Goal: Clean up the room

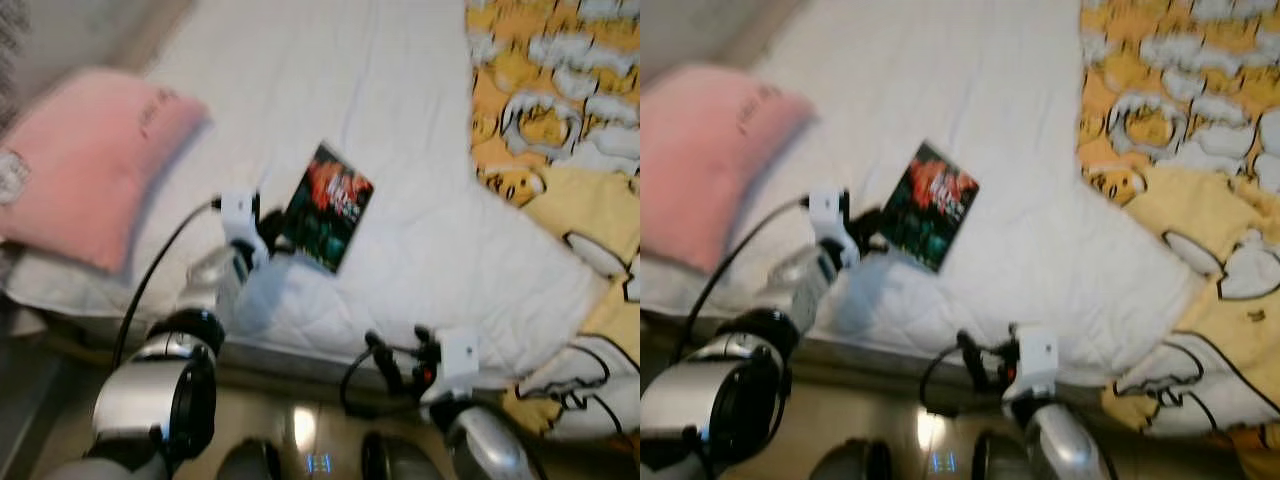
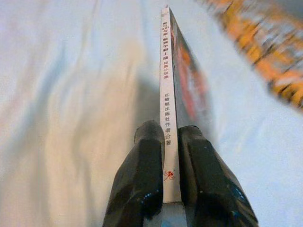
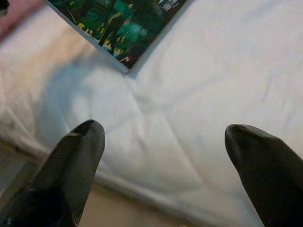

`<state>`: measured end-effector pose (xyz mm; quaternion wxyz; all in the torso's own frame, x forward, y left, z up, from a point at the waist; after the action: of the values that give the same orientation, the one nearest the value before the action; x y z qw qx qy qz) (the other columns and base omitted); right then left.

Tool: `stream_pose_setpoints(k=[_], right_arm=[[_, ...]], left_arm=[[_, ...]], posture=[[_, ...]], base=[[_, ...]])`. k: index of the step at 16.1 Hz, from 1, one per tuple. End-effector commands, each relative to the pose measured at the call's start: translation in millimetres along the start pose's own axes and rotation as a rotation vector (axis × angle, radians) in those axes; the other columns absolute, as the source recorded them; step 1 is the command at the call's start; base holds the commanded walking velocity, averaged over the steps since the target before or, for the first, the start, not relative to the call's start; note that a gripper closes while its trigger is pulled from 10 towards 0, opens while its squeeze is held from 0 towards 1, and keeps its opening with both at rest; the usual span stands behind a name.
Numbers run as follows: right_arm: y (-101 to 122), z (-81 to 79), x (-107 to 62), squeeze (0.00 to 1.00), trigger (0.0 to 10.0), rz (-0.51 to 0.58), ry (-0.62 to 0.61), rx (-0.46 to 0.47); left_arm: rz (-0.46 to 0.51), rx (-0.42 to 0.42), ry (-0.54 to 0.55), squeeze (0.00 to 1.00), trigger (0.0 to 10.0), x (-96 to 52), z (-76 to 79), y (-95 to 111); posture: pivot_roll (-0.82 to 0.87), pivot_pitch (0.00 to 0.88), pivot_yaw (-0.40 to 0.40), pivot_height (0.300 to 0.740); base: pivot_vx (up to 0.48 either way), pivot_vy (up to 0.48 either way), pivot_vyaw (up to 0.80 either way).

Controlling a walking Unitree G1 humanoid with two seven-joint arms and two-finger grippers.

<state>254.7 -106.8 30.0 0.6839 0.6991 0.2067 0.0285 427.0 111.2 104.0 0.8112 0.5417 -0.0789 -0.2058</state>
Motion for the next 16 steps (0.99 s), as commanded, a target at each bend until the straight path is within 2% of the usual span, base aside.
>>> stream_pose_setpoints(k=[1,3,5,6,8,9,10,11,12,13,14,16], right_arm=[[0,13.5,12.7,0.0,10.0,0.002,-0.049,-0.011],[13,25.9,26.9,0.0,10.0,0.042,-0.089,-0.017],[42,45.0,35.7,0.0,10.0,0.139,-0.168,-0.027],[49,49.5,36.7,0.0,10.0,0.161,-0.186,-0.028],[80,76.7,32.7,0.0,10.0,0.272,-0.327,-0.04],[91,83.9,29.3,0.0,10.0,0.319,-0.371,-0.065],[103,90.5,22.3,0.0,10.0,0.383,-0.43,-0.083],[105,90.7,21.1,0.0,10.0,0.398,-0.435,-0.088],[111,91.9,22.2,0.0,10.0,0.412,-0.442,-0.139],[115,92.6,23.2,0.0,10.0,0.424,-0.443,-0.167],[127,96.1,25.7,0.0,10.0,0.445,-0.454,-0.243],[128,101.4,29.7,0.0,10.0,0.434,-0.47,-0.248]], left_arm=[[0.121,0.072,-0.059,0.0,0.0,-0.8,5.0,39],[0.15,0.189,-0.065,0.0,0.0,-5.5,4.4,49],[0.183,0.303,-0.04,0.0,0.0,-14.8,1.4,49],[0.188,0.31,-0.04,0.0,0.0,-16.0,1.8,49],[0.198,0.29,-0.013,0.0,0.0,-17.3,0.9,47],[0.225,0.283,-0.02,0.0,10.0,-16.0,4.7,54],[0.267,0.335,-0.035,0.0,10.0,-16.3,13.1,63],[0.273,0.35,-0.039,0.0,10.0,-16.7,15.6,63],[0.269,0.301,-0.033,0.0,10.0,-14.7,18.9,58],[0.26,0.296,-0.036,0.0,10.0,-13.5,21.9,54],[0.261,0.256,-0.053,0.0,10.0,-9.5,30.9,50],[0.254,0.278,-0.037,0.0,10.0,-4.7,33.0,49]], posture=[[0.03,0.0,0.053,0.74],[0.04,0.0,0.06,0.74],[0.05,0.0,0.061,0.74],[0.04,0.0,0.058,0.74],[0.05,0.0,0.041,0.74],[0.05,0.0,0.036,0.74],[0.05,0.0,0.033,0.74],[0.05,0.0,0.033,0.74],[0.04,0.0,0.03,0.74],[0.04,0.0,0.028,0.74],[0.03,0.0,0.031,0.74],[0.03,0.0,0.033,0.74]], base=[[0.0,0.0,0.0],[0.0,0.0,0.0],[0.0,0.0,0.0],[0.0,0.0,0.0],[0.0,0.0,0.0],[0.0,0.0,0.0],[0.0,0.0,0.0],[0.0,0.0,0.0],[0.0,0.0,0.0],[0.0,0.0,0.0],[0.0,0.0,0.0],[0.0,0.24,0.0]])
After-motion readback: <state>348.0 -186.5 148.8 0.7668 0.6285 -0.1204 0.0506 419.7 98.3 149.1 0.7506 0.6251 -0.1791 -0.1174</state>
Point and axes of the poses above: a point about 5 cm out from each wrist's last joint towards the gripper, its own x axis pointing out of the wrist towards the gripper, its own y axis along the axis of the wrist's last joint, z = x × y, the point moved 6 cm from there along x, pointing out of the wrist towards the gripper, and after that the axes turned 10 degrees about -x, right-handed, at the moved point
